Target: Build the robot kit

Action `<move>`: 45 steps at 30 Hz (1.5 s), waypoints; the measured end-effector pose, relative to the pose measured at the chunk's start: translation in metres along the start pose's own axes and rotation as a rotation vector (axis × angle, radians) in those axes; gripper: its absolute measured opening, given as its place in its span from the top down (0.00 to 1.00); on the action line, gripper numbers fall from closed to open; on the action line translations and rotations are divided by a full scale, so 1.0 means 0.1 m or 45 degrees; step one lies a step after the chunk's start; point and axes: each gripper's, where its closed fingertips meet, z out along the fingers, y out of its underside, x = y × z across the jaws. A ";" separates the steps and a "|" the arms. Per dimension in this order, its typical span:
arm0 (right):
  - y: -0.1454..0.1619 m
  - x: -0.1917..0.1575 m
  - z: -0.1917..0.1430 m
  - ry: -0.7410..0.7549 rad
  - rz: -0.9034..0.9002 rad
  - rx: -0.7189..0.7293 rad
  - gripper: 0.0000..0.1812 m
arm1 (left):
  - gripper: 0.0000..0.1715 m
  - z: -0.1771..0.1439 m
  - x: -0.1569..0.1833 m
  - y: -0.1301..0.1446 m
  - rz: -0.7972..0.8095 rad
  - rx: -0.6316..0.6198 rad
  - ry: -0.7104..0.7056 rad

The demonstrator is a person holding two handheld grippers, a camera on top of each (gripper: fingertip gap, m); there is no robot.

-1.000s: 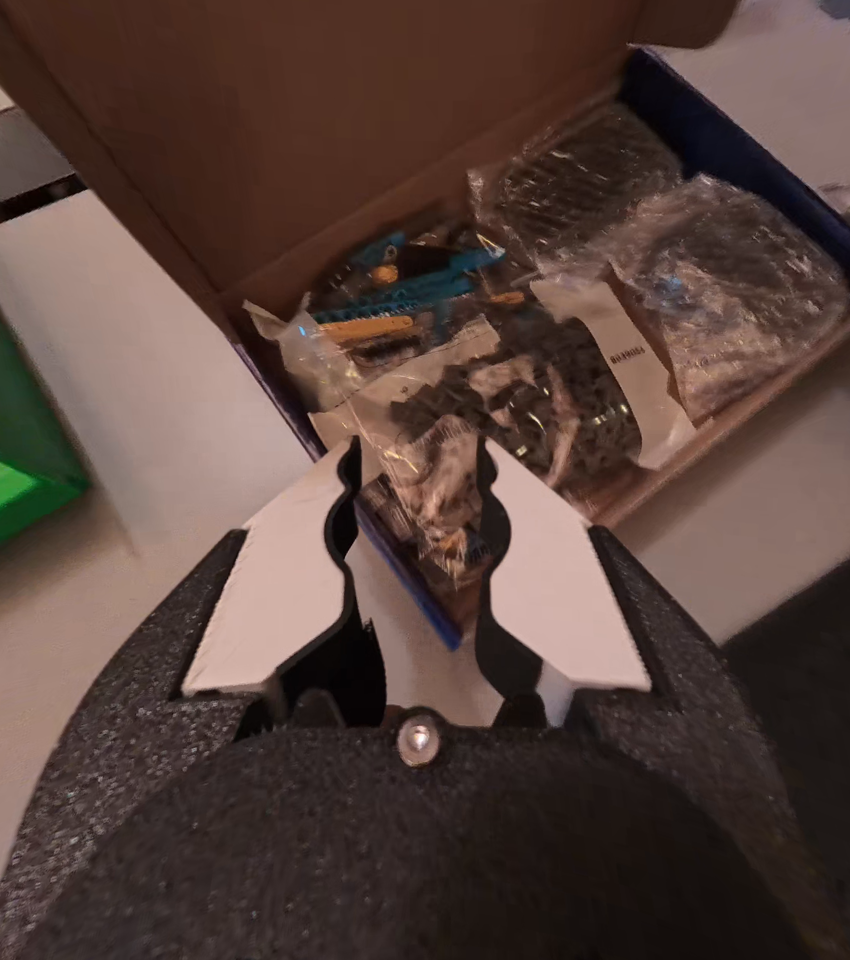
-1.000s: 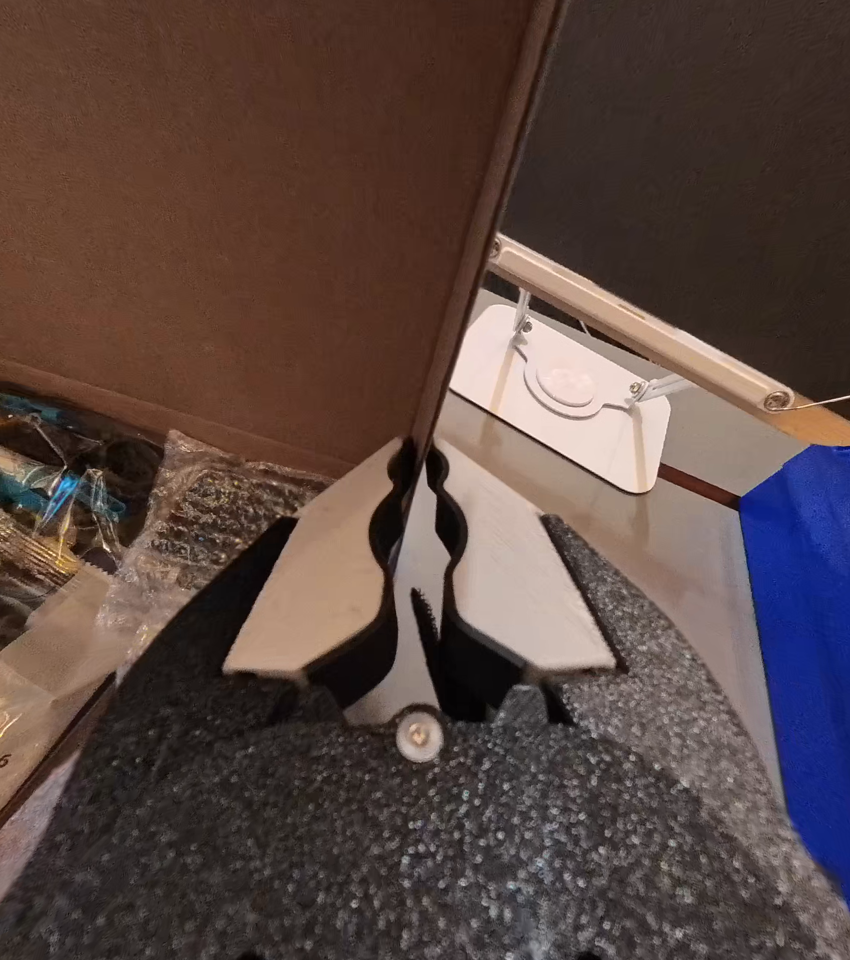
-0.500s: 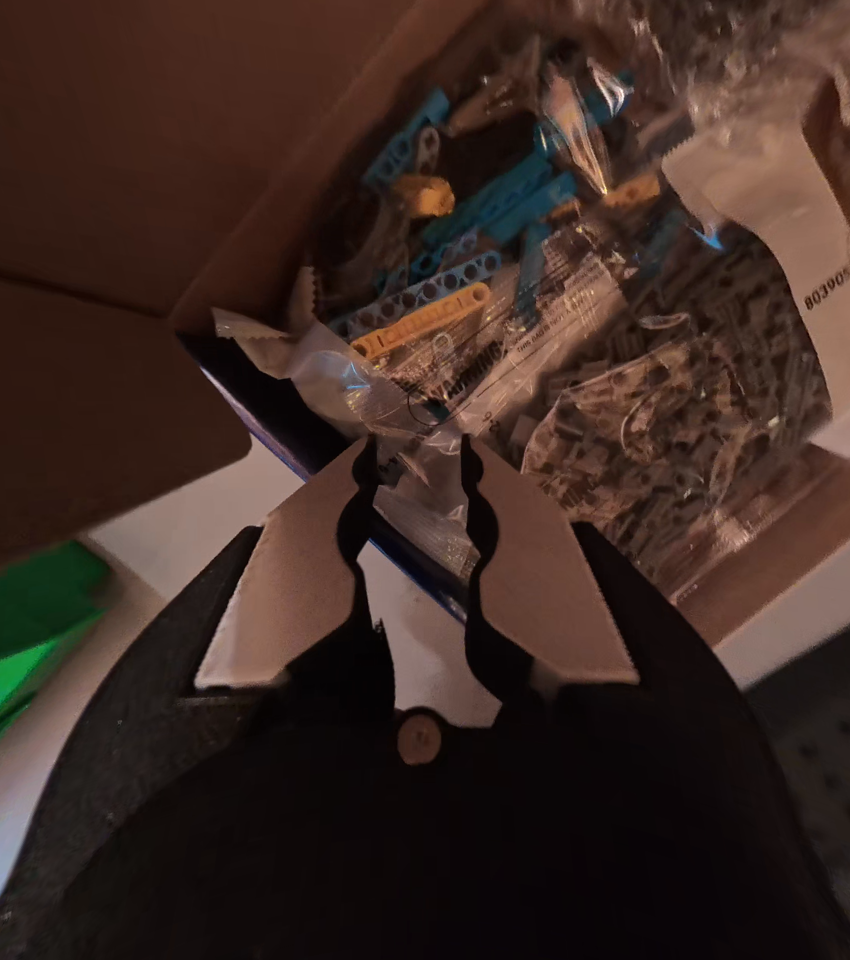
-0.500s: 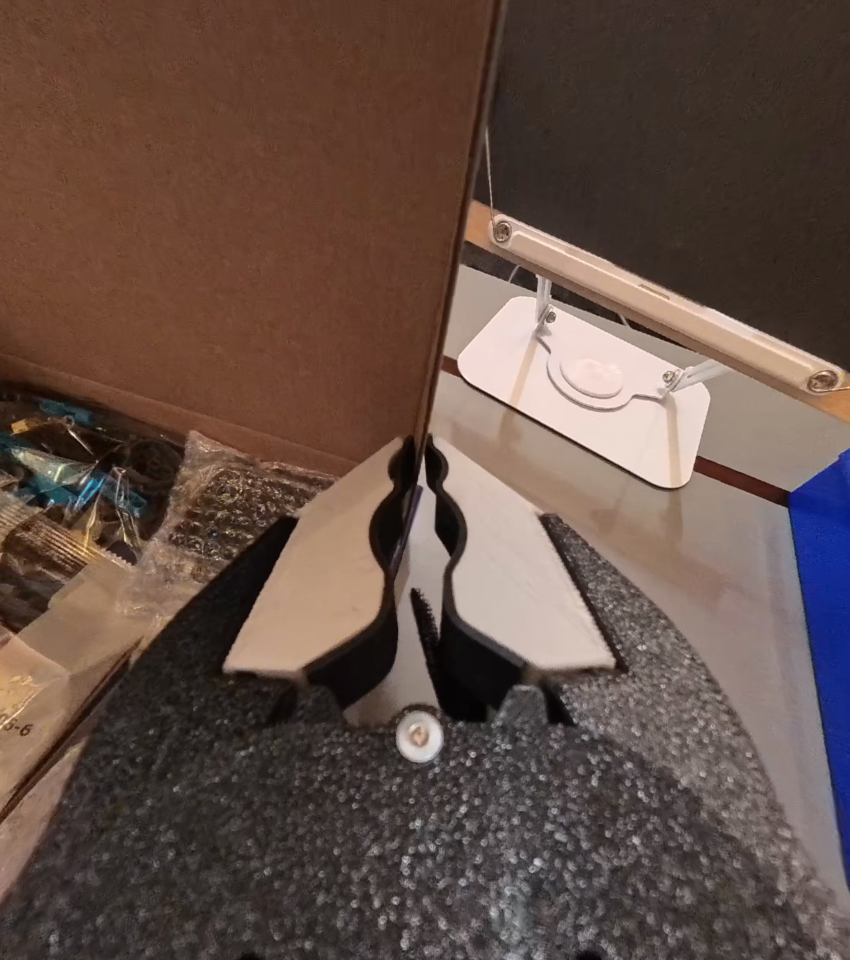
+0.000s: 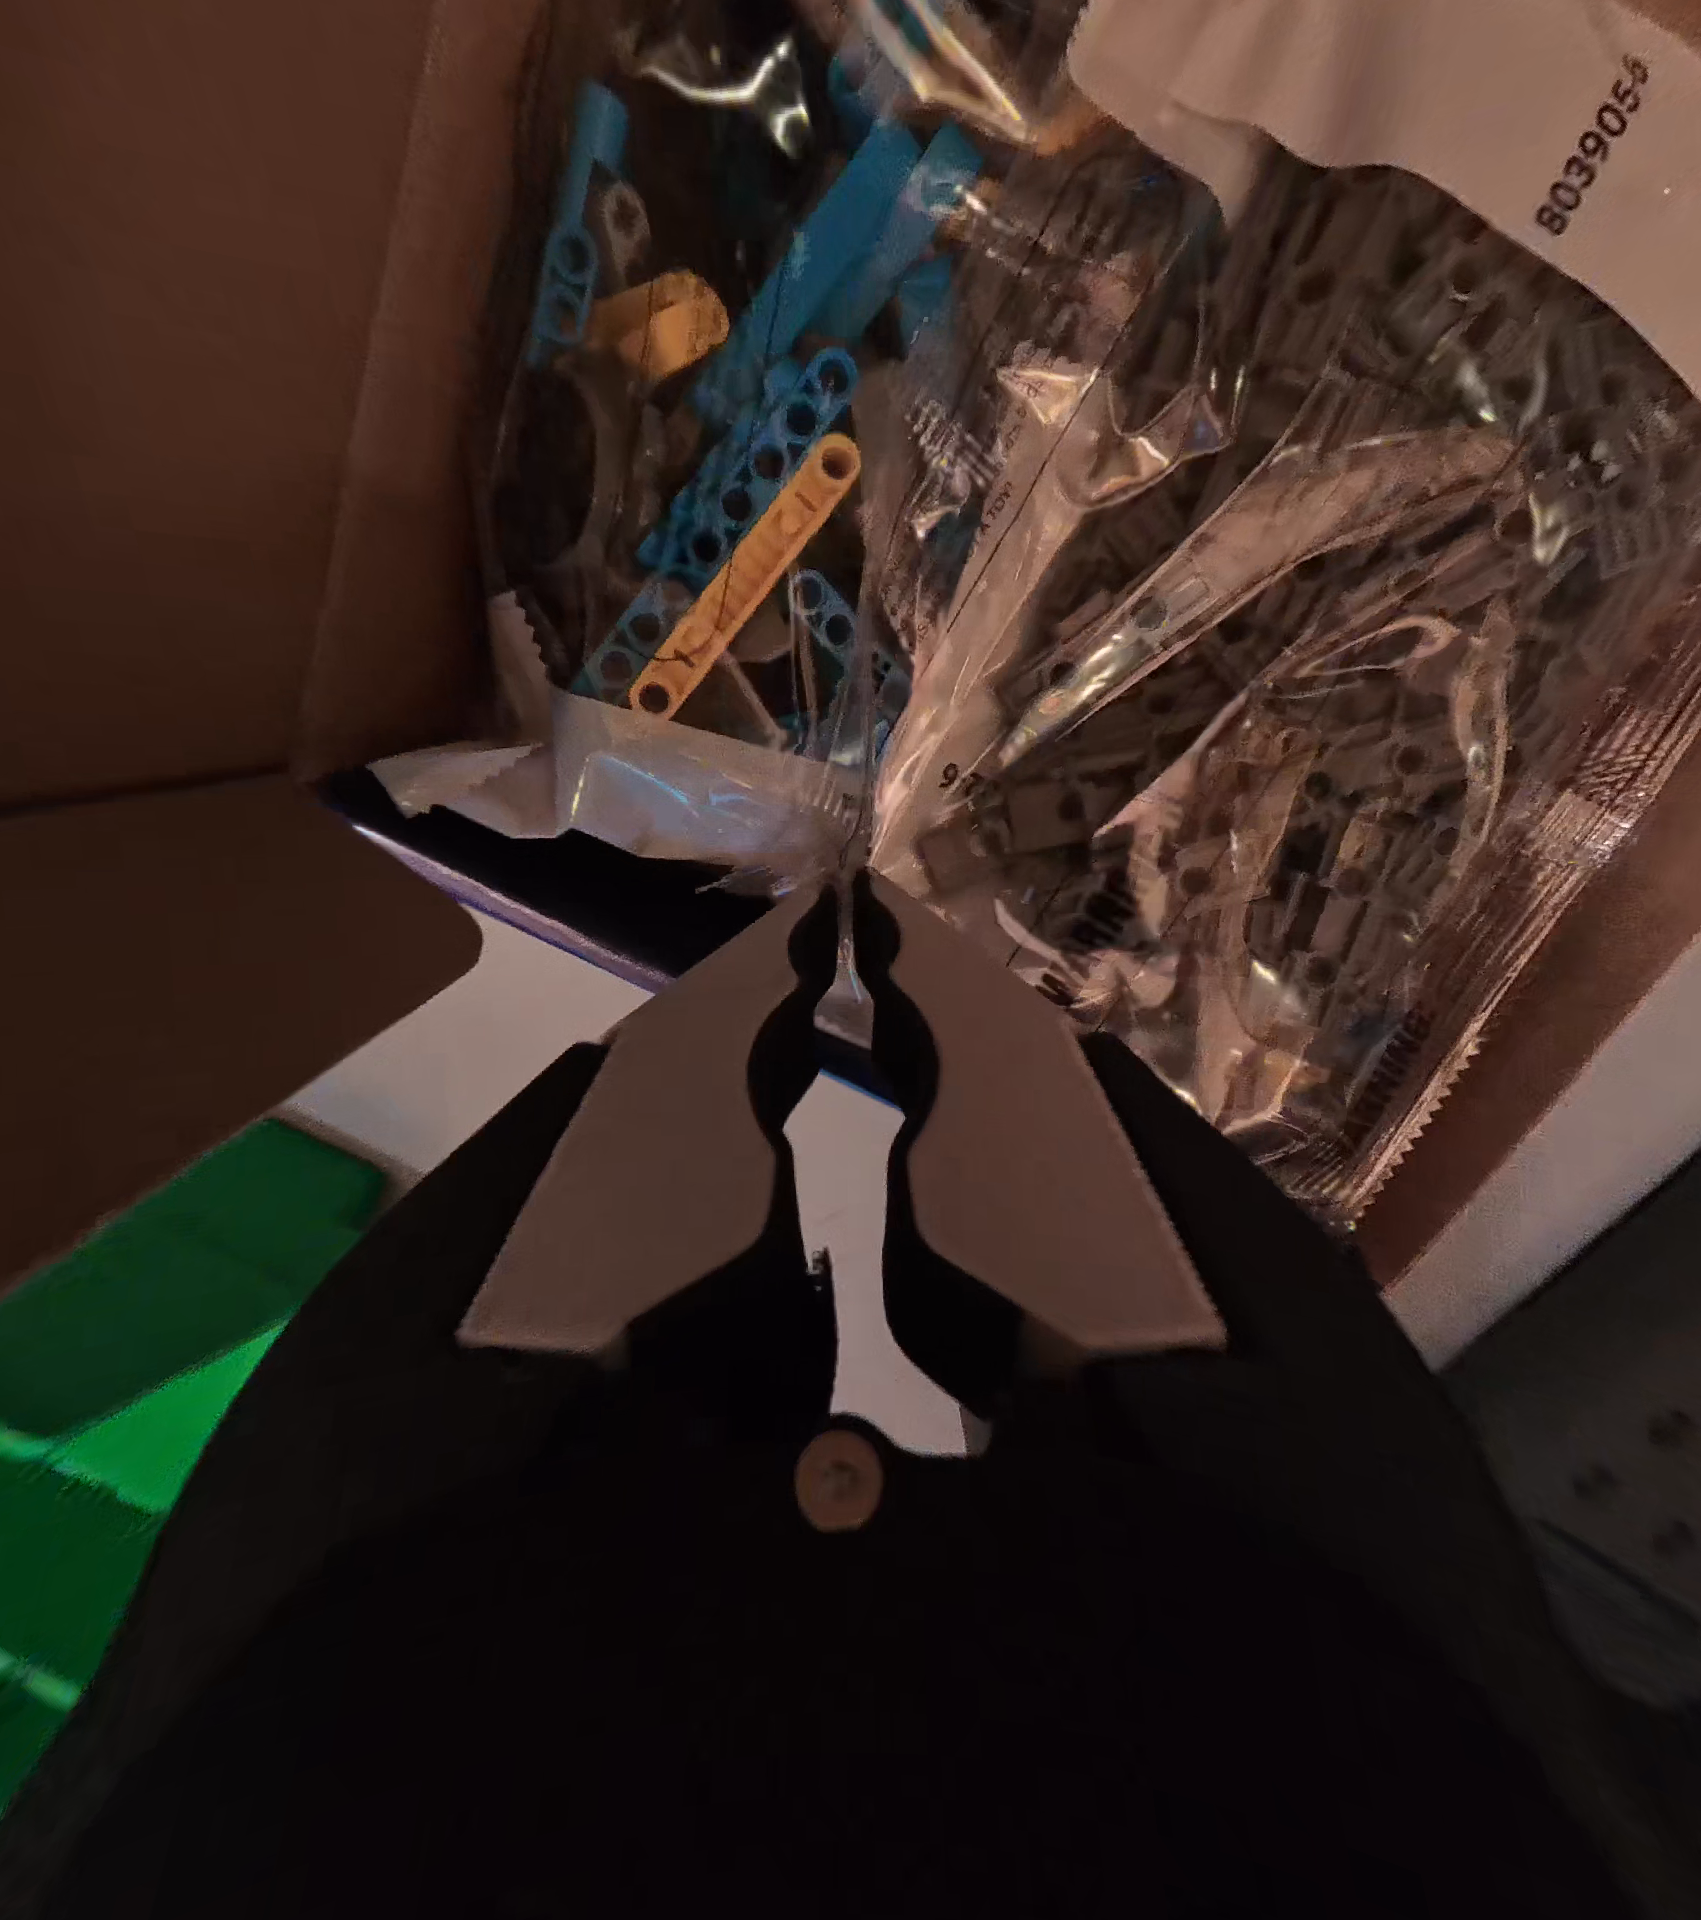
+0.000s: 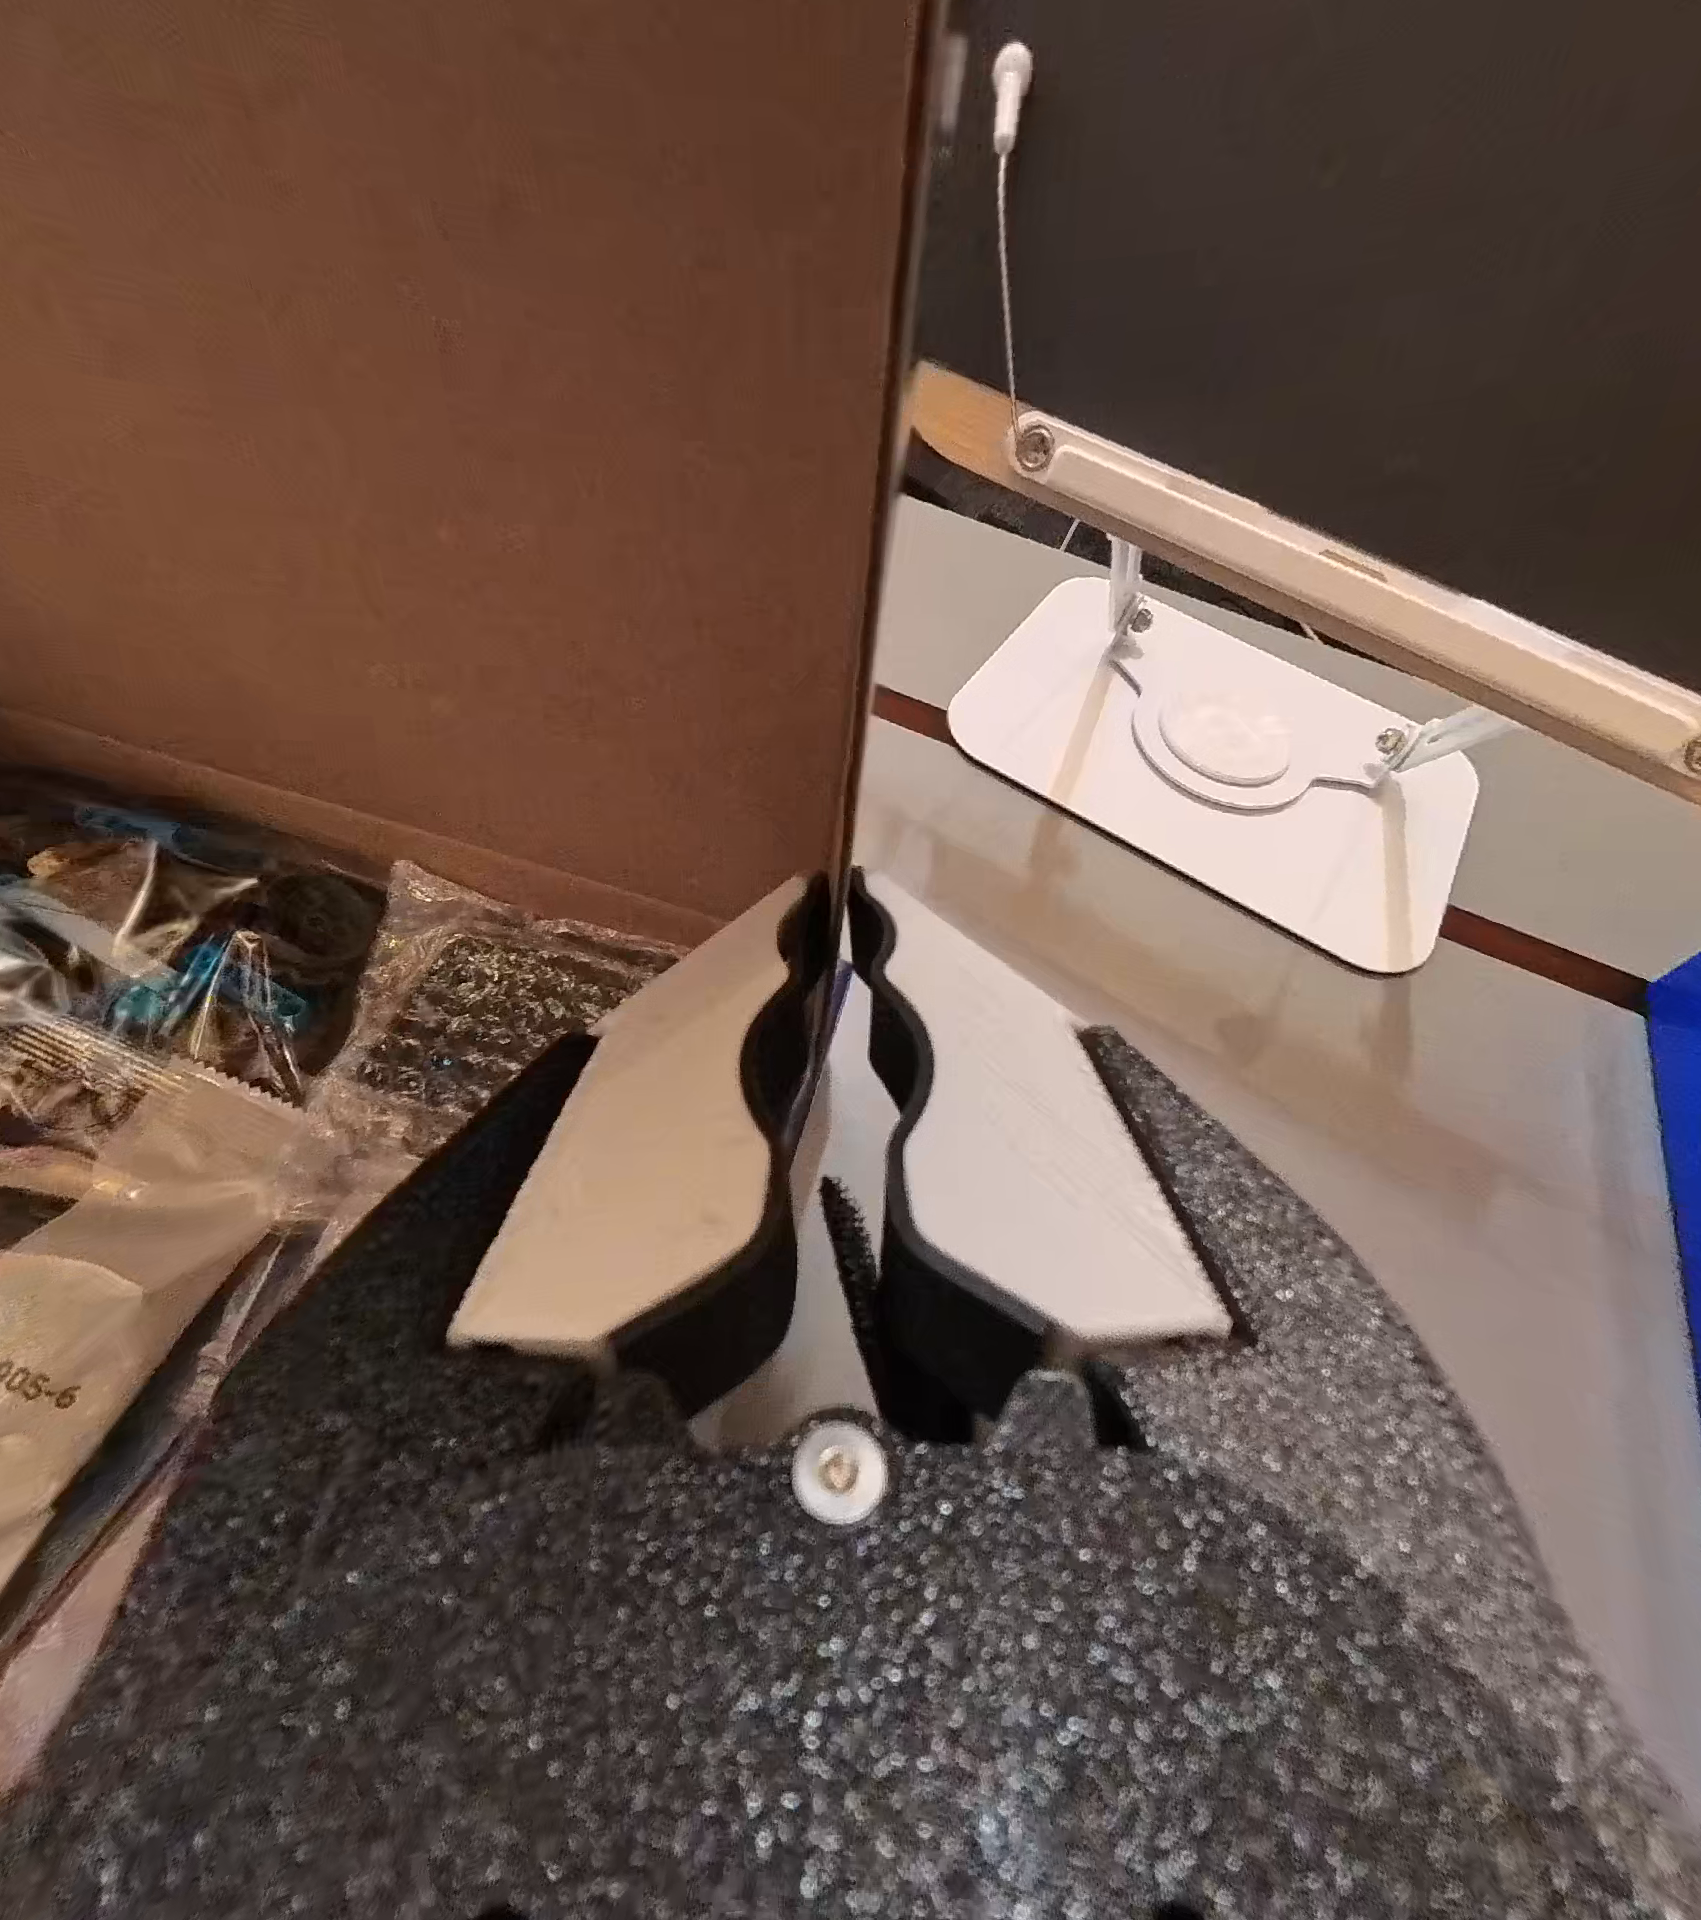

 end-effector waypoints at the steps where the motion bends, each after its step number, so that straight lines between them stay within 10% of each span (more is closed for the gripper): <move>1: 0.00 -0.01 0.00 0.000 -0.002 0.000 0.99 | 1.00 -0.04 0.01 -0.01 0.029 0.014 -0.060; 10: 0.01 0.00 0.00 0.000 0.006 -0.004 0.99 | 1.00 -0.96 0.03 -0.50 0.267 0.238 -0.641; 16: 0.02 0.00 -0.01 -0.015 0.023 -0.004 0.99 | 1.00 -1.49 0.19 -0.35 0.157 0.375 -0.534; 24: 0.02 0.00 -0.01 -0.009 0.008 -0.013 0.99 | 1.00 -2.09 -0.08 0.85 -0.483 0.546 -0.204; 35: 0.03 0.00 -0.01 -0.005 0.000 -0.016 0.99 | 1.00 -1.30 -0.58 2.40 -1.029 0.432 0.061; 45: 0.03 0.00 -0.01 -0.007 -0.010 -0.020 0.99 | 0.95 -0.85 -1.44 3.12 -1.065 0.088 -0.401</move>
